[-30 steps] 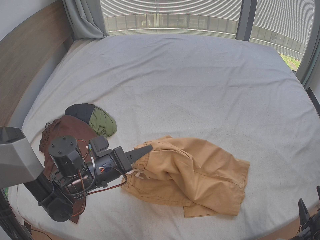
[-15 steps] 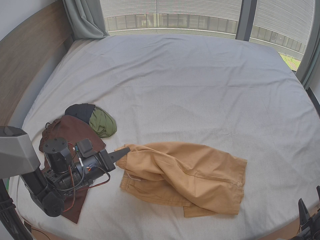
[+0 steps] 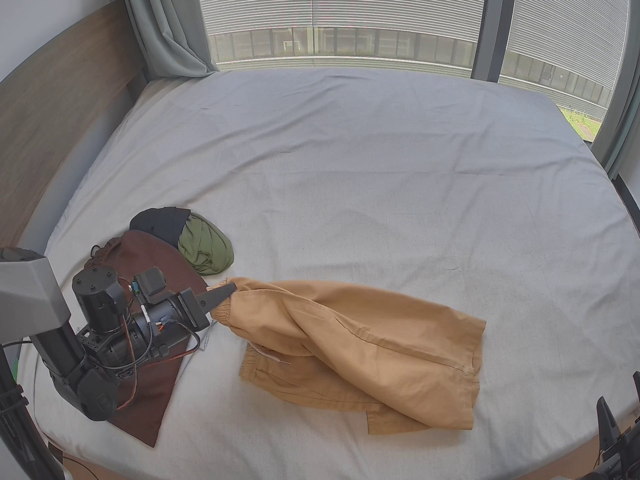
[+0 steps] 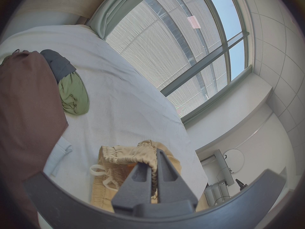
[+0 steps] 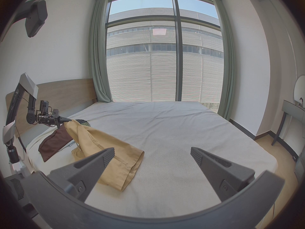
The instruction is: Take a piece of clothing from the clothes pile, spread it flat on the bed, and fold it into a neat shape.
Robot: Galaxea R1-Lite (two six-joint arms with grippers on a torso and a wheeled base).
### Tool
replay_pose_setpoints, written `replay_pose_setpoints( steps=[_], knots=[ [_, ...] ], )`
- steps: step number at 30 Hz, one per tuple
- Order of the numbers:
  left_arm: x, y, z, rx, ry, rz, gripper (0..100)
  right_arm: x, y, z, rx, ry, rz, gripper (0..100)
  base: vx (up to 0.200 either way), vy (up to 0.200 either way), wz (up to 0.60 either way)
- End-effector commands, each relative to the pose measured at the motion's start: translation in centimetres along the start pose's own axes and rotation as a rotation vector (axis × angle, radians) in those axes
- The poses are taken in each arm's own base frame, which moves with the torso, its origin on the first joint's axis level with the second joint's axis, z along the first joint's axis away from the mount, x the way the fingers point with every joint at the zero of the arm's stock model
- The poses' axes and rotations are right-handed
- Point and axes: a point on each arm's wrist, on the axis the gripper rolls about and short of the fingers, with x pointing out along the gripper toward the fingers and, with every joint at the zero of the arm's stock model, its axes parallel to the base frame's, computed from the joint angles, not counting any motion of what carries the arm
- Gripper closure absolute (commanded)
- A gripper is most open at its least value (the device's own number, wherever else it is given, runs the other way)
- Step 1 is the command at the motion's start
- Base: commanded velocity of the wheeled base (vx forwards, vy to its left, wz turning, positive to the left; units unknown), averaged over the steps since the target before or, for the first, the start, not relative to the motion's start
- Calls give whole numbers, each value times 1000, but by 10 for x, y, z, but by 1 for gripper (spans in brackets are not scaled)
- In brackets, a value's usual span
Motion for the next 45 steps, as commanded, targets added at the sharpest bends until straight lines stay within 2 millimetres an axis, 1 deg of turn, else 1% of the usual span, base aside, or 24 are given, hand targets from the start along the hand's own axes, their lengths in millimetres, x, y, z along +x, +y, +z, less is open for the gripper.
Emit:
replay_pose_setpoints(
  steps=[1, 6, 13, 30, 38, 40, 41, 42, 43, 45],
  knots=[
    [0, 9, 3, 1, -10, 23, 100, 0, 0, -5, -2, 6, 2, 0, 0, 0, 0],
    [0, 15, 3, -6, -13, 43, 100, 0, 0, -5, -4, 4, 2, 0, 0, 0, 0],
    [4, 23, -4, -11, 13, 63, 100, 0, 0, -5, -4, 4, 2, 0, 0, 0, 0],
    [5, 20, -5, -8, 14, 54, 100, 0, 0, -5, -1, 6, 5, 0, 0, 0, 0],
    [5, 18, -2, 1, 2, 47, 100, 0, 0, -5, 2, -3, 2, 0, 0, 0, 0],
    [5, 18, -1, 1, 0, 48, 100, 0, 0, -1, 0, -32, 8, 0, 0, 0, 0],
    [5, 17, -1, 2, -1, 47, 100, -2, 0, 7, -7, -95, 9, 0, 0, 0, 0],
    [5, 17, -1, 3, -2, 46, 100, -5, 1, 27, -12, -193, -4, 0, 0, 0, 0],
    [5, 17, -1, 3, -3, 45, 100, -5, 1, 37, -18, -212, -8, 0, 0, 0, 0],
    [5, 18, -1, 2, -1, 47, 100, -2, 1, 44, -21, -187, -5, 0, 0, 0, 0]
  ],
)
